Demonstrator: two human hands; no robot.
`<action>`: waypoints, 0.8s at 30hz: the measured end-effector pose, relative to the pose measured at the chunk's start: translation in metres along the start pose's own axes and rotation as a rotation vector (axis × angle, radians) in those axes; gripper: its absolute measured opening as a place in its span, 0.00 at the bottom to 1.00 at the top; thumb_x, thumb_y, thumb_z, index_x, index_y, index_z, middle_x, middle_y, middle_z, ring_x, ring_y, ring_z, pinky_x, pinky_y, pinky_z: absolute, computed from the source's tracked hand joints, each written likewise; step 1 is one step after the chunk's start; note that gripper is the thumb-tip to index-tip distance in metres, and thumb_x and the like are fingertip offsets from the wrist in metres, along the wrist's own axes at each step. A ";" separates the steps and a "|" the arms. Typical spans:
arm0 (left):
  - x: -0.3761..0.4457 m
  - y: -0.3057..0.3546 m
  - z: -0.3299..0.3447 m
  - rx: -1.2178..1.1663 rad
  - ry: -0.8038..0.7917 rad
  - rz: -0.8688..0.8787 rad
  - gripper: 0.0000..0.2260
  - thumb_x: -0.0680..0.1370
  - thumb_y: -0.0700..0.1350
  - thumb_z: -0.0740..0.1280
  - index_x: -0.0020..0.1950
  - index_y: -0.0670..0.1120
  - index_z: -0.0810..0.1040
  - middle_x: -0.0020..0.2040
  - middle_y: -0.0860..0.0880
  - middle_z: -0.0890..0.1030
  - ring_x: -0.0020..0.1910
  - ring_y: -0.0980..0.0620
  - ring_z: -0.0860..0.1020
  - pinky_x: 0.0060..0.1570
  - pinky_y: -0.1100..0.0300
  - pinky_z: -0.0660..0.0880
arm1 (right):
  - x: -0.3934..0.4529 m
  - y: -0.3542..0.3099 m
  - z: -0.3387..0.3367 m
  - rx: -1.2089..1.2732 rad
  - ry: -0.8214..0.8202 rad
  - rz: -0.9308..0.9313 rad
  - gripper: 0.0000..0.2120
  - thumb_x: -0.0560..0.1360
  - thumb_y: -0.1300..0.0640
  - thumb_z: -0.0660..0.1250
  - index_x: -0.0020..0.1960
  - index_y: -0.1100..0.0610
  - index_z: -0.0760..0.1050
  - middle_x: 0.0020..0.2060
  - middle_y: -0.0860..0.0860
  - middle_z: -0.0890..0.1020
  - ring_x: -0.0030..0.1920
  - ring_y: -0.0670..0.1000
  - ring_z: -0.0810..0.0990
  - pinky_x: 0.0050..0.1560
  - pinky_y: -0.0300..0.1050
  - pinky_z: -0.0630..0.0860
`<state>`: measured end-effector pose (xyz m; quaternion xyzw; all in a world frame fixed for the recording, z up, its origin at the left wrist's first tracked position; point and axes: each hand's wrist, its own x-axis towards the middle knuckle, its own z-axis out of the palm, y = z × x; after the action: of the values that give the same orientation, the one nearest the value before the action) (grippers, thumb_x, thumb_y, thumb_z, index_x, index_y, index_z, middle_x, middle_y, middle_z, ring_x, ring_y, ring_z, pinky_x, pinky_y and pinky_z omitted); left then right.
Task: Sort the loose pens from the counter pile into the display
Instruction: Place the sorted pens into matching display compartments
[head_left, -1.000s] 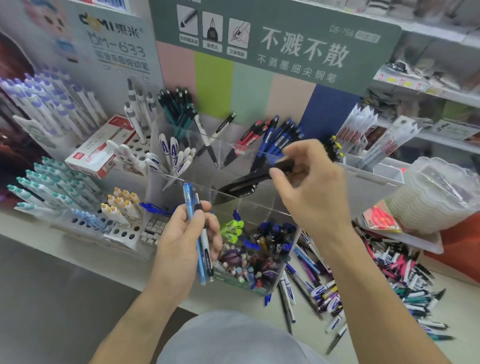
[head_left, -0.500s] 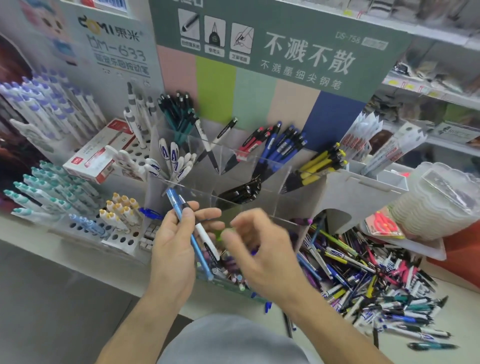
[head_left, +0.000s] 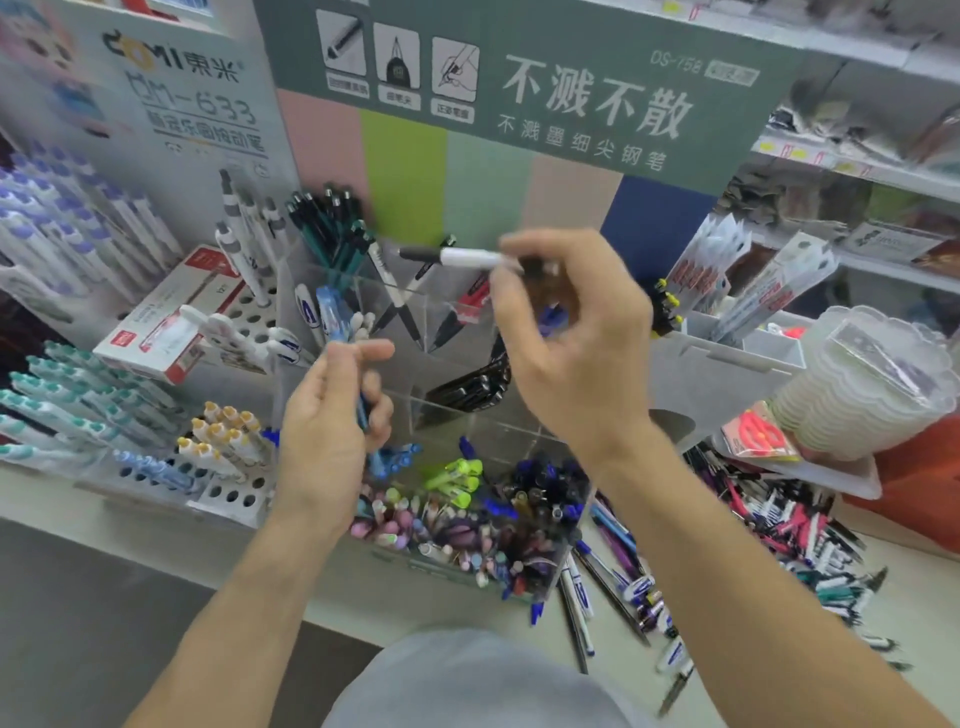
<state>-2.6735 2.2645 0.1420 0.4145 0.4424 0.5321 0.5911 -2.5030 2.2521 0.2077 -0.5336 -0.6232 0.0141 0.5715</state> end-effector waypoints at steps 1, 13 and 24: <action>0.004 0.003 -0.002 -0.063 -0.015 -0.008 0.16 0.85 0.51 0.55 0.58 0.45 0.79 0.38 0.51 0.71 0.33 0.54 0.68 0.31 0.62 0.66 | 0.016 0.002 0.006 -0.042 -0.036 -0.029 0.03 0.76 0.64 0.70 0.50 0.62 0.81 0.41 0.54 0.82 0.37 0.48 0.79 0.41 0.41 0.76; 0.026 0.023 -0.021 0.105 0.090 0.205 0.08 0.80 0.37 0.66 0.55 0.49 0.76 0.48 0.48 0.86 0.48 0.47 0.85 0.54 0.54 0.81 | 0.062 0.025 0.065 -0.243 -0.343 0.014 0.12 0.75 0.62 0.73 0.55 0.61 0.75 0.44 0.53 0.82 0.41 0.51 0.78 0.45 0.47 0.75; 0.015 0.013 -0.004 0.472 -0.294 0.470 0.08 0.75 0.37 0.72 0.53 0.45 0.83 0.50 0.52 0.84 0.53 0.49 0.82 0.55 0.60 0.77 | -0.032 0.000 0.007 0.252 -0.343 0.240 0.07 0.79 0.61 0.71 0.56 0.59 0.77 0.43 0.49 0.83 0.40 0.50 0.83 0.39 0.48 0.81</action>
<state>-2.6803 2.2806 0.1521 0.7021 0.3559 0.4711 0.3981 -2.5151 2.2338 0.1831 -0.5183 -0.6365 0.2497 0.5137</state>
